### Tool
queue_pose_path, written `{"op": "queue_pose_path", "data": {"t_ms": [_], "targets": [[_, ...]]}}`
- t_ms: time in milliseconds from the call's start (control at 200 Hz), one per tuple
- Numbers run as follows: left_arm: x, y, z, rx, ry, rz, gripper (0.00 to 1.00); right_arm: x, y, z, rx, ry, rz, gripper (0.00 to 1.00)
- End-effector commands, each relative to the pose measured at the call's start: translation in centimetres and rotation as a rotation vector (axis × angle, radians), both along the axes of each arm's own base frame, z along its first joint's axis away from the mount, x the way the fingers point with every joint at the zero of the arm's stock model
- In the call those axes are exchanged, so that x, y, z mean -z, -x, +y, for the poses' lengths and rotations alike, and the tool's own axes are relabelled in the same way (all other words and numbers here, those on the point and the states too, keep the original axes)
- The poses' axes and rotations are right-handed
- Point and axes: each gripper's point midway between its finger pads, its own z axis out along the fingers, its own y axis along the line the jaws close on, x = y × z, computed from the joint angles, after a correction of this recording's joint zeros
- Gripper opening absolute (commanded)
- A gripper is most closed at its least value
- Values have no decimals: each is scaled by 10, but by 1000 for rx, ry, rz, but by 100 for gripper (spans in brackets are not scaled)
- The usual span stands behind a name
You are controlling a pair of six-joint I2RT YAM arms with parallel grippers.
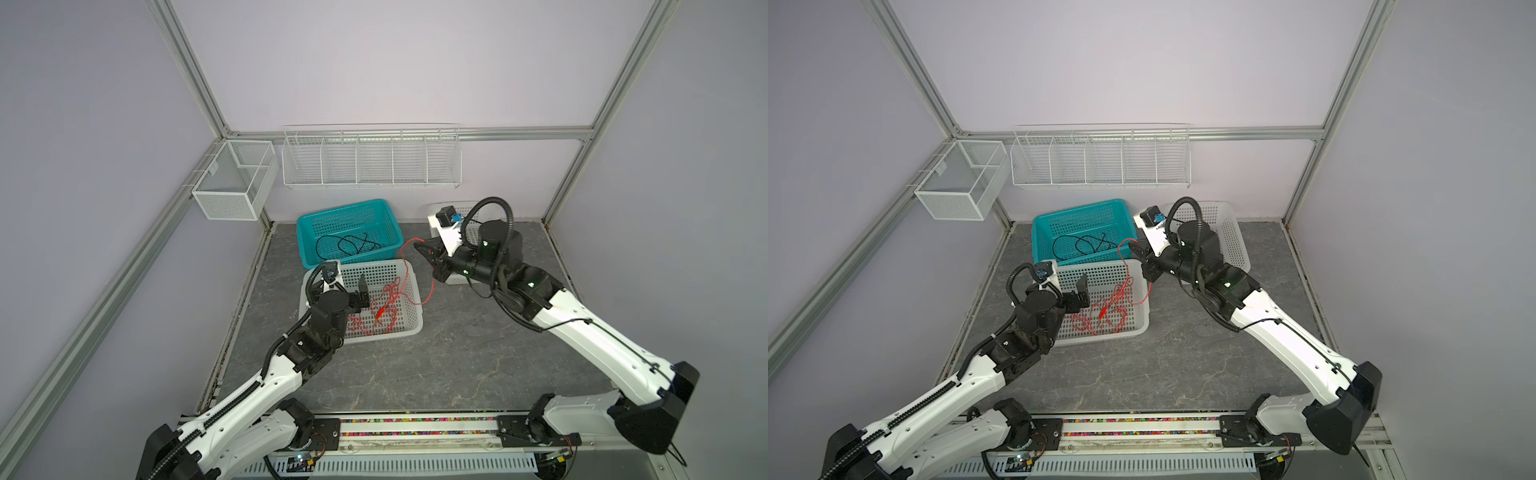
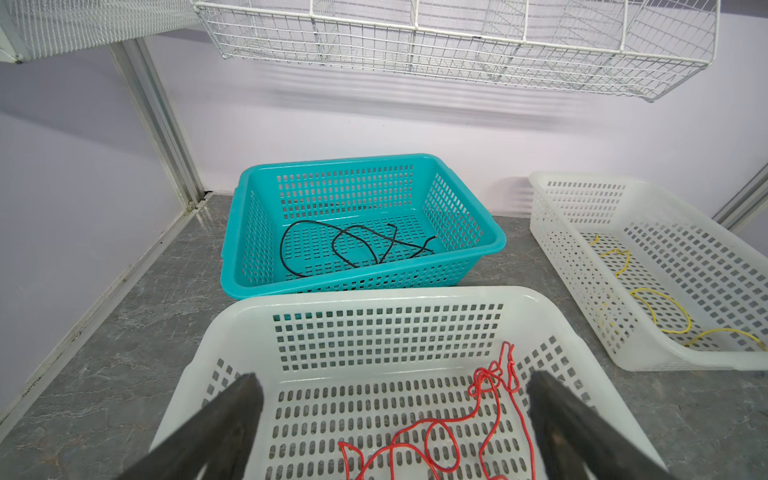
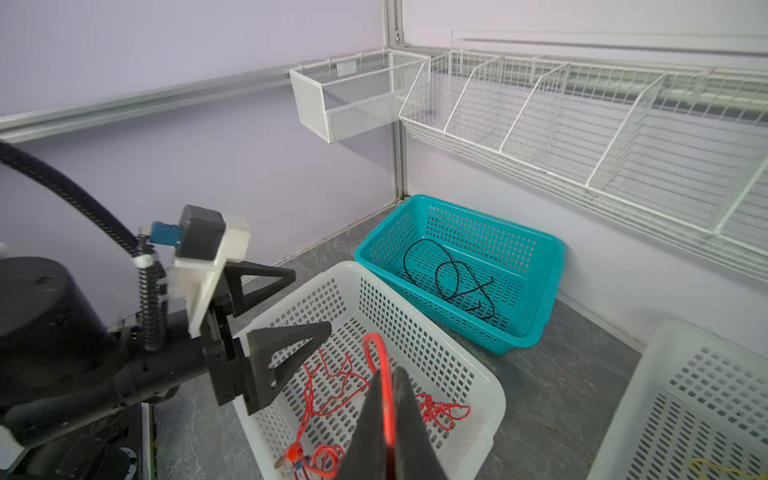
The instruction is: Untangle the cables
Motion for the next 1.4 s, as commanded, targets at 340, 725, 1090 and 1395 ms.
{"op": "queue_pose_path", "data": {"t_ms": [340, 725, 1090, 1395], "targets": [[23, -2, 17, -79, -56, 30, 99, 180, -40, 62, 76, 245, 289, 9], [38, -11, 40, -158, -40, 81, 99, 215, -57, 43, 196, 402, 289, 40], [52, -6, 74, -282, -15, 162, 99, 144, -61, -18, 384, 337, 114, 89], [60, -5, 81, -272, -49, 175, 100, 150, -41, -164, 799, 358, 111, 89]]}}
